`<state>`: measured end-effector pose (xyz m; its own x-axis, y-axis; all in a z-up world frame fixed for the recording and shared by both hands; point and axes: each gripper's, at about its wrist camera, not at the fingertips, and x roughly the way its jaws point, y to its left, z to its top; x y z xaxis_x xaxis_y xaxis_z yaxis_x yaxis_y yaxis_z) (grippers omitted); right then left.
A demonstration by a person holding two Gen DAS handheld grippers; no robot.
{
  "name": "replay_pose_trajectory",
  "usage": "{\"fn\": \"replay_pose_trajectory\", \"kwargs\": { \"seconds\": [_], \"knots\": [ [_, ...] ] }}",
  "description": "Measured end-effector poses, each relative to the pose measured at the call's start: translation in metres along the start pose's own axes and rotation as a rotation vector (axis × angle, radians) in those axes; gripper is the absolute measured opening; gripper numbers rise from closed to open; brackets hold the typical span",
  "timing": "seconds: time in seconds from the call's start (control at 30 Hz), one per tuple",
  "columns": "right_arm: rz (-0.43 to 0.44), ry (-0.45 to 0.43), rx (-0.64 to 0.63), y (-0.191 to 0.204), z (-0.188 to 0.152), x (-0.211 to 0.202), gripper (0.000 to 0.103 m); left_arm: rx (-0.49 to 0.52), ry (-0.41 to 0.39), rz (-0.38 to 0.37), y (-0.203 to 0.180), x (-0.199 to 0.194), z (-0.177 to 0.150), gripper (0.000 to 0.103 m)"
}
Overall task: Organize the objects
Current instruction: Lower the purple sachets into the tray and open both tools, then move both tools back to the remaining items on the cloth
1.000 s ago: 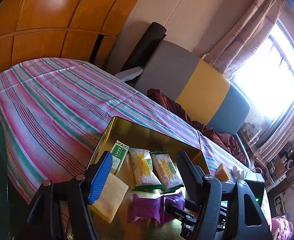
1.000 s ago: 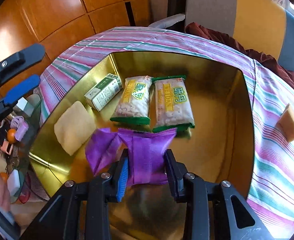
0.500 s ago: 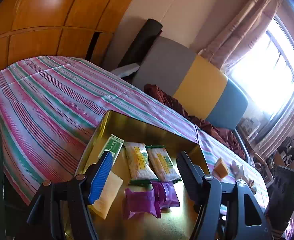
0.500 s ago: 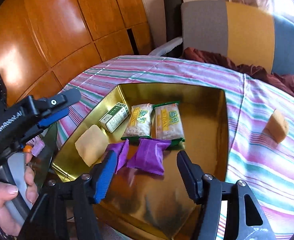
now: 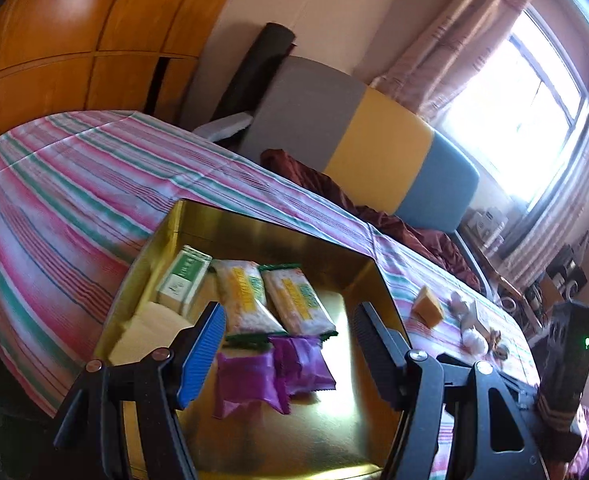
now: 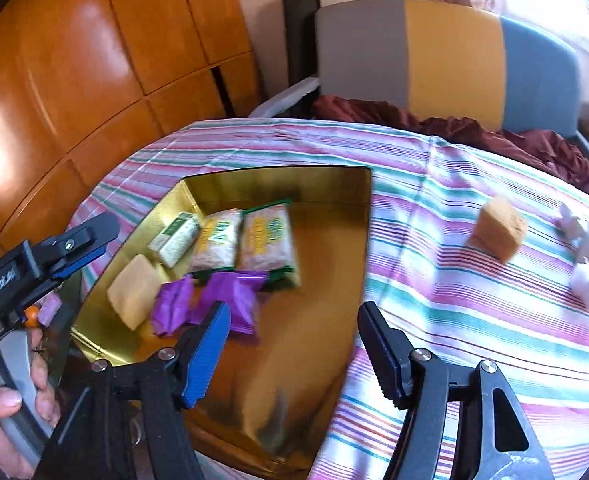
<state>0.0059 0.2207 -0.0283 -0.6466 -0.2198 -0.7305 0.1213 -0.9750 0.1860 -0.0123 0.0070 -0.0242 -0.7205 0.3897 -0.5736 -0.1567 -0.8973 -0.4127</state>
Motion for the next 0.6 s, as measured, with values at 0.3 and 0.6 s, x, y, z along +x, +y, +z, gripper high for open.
{"fn": "replay_pose_trajectory", "kwargs": {
  "seconds": [0.3,0.6],
  "knots": [
    [-0.109,-0.047,0.003,-0.033,-0.005,-0.021,0.068,0.081,0.041,-0.061,-0.027,0.006,-0.015,0.068],
    [-0.187,-0.03,0.038,-0.074,-0.013,-0.032,0.068,0.14,0.074,-0.105,-0.056,0.01,-0.033,0.068]
  ]
}}
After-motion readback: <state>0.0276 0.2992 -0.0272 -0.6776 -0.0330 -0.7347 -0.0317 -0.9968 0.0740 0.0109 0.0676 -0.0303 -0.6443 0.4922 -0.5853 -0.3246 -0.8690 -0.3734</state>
